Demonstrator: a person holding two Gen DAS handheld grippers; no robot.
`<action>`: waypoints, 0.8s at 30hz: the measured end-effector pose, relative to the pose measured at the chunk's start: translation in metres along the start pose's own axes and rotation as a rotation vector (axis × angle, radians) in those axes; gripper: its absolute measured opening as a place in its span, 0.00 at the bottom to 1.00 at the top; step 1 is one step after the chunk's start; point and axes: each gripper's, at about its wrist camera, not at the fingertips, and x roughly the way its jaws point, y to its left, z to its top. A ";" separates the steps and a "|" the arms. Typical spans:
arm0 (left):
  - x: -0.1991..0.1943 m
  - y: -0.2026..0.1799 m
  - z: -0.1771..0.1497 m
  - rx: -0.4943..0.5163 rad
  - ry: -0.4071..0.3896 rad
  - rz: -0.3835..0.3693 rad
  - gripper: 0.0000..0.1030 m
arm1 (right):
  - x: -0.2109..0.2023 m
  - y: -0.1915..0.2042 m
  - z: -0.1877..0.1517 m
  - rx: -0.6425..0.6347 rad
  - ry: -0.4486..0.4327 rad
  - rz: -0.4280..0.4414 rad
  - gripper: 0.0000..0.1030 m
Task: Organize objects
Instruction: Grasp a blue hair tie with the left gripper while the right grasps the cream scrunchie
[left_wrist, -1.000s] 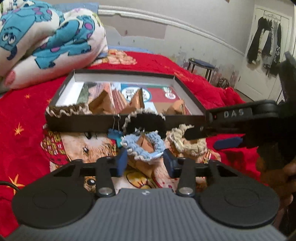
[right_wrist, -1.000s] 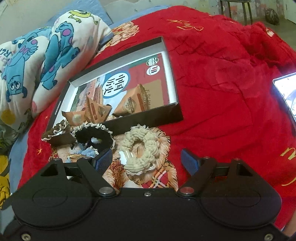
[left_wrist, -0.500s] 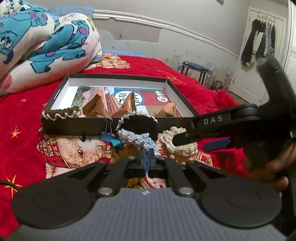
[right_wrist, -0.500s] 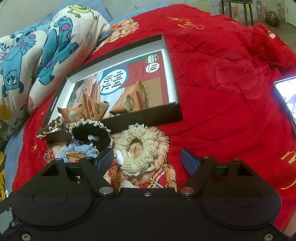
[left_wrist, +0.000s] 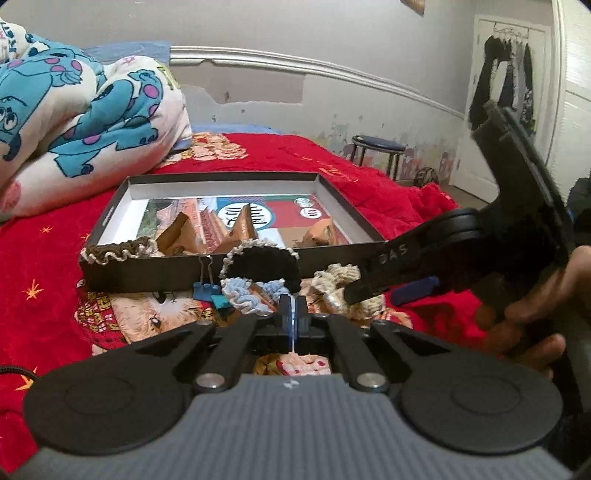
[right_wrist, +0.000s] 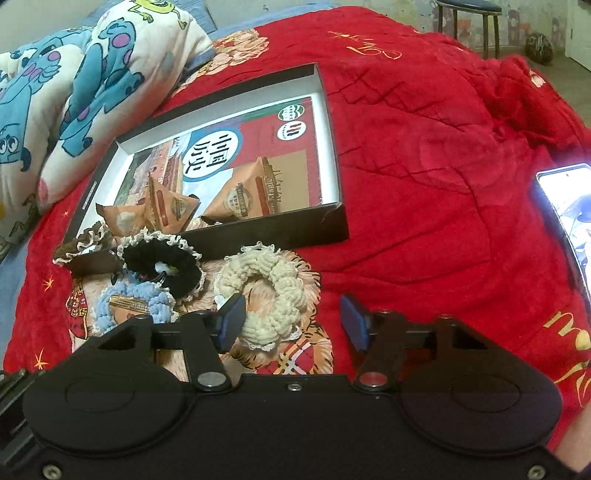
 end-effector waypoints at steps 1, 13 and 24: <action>0.001 0.001 0.000 -0.002 0.005 0.011 0.11 | 0.000 -0.001 0.001 0.005 0.002 0.003 0.51; 0.005 0.009 0.000 -0.027 0.001 0.109 0.55 | 0.000 -0.008 0.003 0.049 0.002 0.012 0.44; 0.017 0.006 -0.004 0.001 0.082 0.095 0.16 | 0.000 -0.009 0.003 0.058 0.003 0.017 0.41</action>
